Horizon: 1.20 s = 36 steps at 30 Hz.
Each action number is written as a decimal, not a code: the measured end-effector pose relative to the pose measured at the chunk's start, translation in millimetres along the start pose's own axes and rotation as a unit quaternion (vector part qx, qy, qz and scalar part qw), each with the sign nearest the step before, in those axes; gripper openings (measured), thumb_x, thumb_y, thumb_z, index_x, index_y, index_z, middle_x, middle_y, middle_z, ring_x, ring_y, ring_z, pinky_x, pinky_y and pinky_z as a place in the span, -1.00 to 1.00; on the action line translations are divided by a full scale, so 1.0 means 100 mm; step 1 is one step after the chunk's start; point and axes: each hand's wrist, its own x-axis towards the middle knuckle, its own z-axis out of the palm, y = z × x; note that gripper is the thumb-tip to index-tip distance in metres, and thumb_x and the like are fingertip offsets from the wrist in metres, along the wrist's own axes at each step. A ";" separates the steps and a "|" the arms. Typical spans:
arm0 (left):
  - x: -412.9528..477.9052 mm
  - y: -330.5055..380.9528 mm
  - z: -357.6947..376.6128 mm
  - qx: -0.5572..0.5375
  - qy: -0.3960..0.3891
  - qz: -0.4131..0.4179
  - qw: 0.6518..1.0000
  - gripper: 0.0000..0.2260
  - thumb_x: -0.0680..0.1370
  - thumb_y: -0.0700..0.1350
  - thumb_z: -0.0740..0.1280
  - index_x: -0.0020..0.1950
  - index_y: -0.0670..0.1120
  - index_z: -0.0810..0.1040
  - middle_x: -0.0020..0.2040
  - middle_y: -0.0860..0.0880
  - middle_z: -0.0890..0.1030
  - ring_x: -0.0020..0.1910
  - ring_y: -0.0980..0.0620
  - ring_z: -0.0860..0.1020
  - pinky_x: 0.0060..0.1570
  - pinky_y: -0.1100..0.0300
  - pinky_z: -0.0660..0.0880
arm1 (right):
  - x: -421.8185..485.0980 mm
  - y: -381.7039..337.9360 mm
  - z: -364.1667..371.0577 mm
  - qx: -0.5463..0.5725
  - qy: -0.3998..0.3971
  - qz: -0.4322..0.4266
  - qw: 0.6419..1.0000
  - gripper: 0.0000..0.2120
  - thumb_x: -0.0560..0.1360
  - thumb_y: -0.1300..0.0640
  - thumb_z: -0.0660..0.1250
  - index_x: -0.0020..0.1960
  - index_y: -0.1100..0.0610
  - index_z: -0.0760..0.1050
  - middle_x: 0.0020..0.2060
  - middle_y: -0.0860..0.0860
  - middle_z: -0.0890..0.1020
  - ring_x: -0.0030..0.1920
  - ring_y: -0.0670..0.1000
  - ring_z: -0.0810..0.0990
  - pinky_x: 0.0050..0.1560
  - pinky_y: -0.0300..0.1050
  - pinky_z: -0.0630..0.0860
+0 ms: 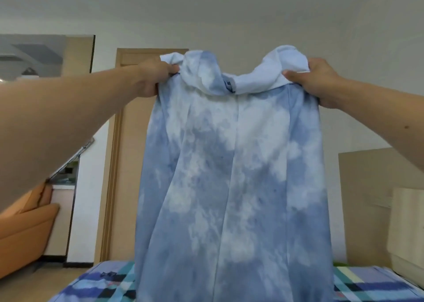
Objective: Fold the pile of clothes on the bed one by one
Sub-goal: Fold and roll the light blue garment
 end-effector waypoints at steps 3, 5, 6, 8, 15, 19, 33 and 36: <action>-0.51 -0.38 0.29 -0.041 -0.075 -0.051 0.995 -0.85 0.67 -0.22 0.21 0.13 -0.06 0.54 0.03 -0.05 0.64 0.02 0.00 0.61 -0.01 0.10 0.60 | -0.51 0.43 0.12 0.057 -0.142 0.062 0.986 -0.38 0.16 -0.31 0.60 -0.03 0.14 0.62 -0.19 0.02 0.72 -0.22 -0.03 0.70 -0.26 -0.18 0.59; -0.91 -0.76 0.42 -0.071 -0.121 -0.107 0.984 -0.84 0.65 -0.17 0.24 0.19 -0.07 0.55 0.08 -0.07 0.67 0.03 0.01 0.65 0.02 0.12 0.62 | -0.82 0.86 0.18 0.114 -0.268 0.122 0.949 -0.32 0.08 -0.24 0.68 -0.03 0.22 0.64 -0.09 0.16 0.71 -0.14 0.07 0.71 -0.17 -0.11 0.64; -1.09 -0.97 0.47 -0.080 -0.163 -0.135 0.974 -0.83 0.64 -0.15 0.26 0.21 -0.08 0.55 0.12 -0.10 0.67 0.07 -0.02 0.65 0.04 0.11 0.62 | -0.98 1.08 0.21 0.145 -0.336 0.167 0.915 -0.34 0.14 -0.13 0.70 0.04 0.29 0.64 0.00 0.23 0.69 -0.07 0.12 0.70 -0.09 -0.06 0.65; -1.38 -1.40 0.54 -0.074 -0.225 -0.203 0.950 -0.80 0.62 -0.14 0.31 0.23 -0.11 0.55 0.17 -0.14 0.65 0.13 -0.09 0.62 0.08 0.08 0.61 | -1.30 1.49 0.30 0.160 -0.450 0.253 0.841 -0.39 0.28 0.10 0.66 0.19 0.40 0.56 0.14 0.32 0.62 0.08 0.19 0.66 0.04 -0.02 0.64; -1.17 -2.11 0.86 0.099 -0.075 -0.303 0.945 -0.88 0.57 -0.20 0.31 -0.07 -0.13 0.65 -0.24 -0.05 0.62 -0.21 -0.06 0.54 -0.13 0.17 0.50 | -1.01 1.97 0.92 -0.162 -0.250 0.276 0.914 -0.74 0.33 0.22 0.56 -0.06 0.31 0.60 -0.08 0.23 0.64 -0.07 0.16 0.64 -0.16 -0.08 0.54; 0.11 -0.76 0.33 0.101 0.157 -0.016 0.982 -0.74 0.45 -0.17 0.22 0.00 -0.09 0.67 -0.05 -0.07 0.70 0.06 -0.16 0.59 0.07 0.15 0.59 | 0.29 0.66 0.79 -0.142 0.146 0.056 0.977 -0.90 0.50 0.27 0.31 -0.06 0.31 0.54 -0.08 0.22 0.59 0.01 0.17 0.61 -0.15 -0.11 0.37; -0.69 0.19 0.11 -0.022 0.086 -0.060 0.994 -0.86 0.58 -0.24 0.31 0.05 -0.03 0.57 0.04 -0.03 0.65 0.00 0.00 0.62 0.00 0.07 0.56 | -0.17 -0.15 0.01 -0.052 0.064 0.059 0.995 -0.72 0.41 0.18 0.48 0.06 0.29 0.60 -0.05 0.12 0.67 0.02 0.13 0.68 0.04 0.06 0.63; -1.21 -0.11 0.38 -0.042 0.018 -0.112 0.993 -0.81 0.56 -0.24 0.23 0.09 -0.04 0.57 0.03 -0.05 0.64 0.04 -0.03 0.59 0.14 0.04 0.49 | -0.83 0.09 -0.03 -0.034 -0.025 0.091 0.995 -0.73 0.43 0.15 0.52 0.07 0.26 0.62 0.00 0.11 0.70 0.02 0.06 0.70 0.06 0.02 0.63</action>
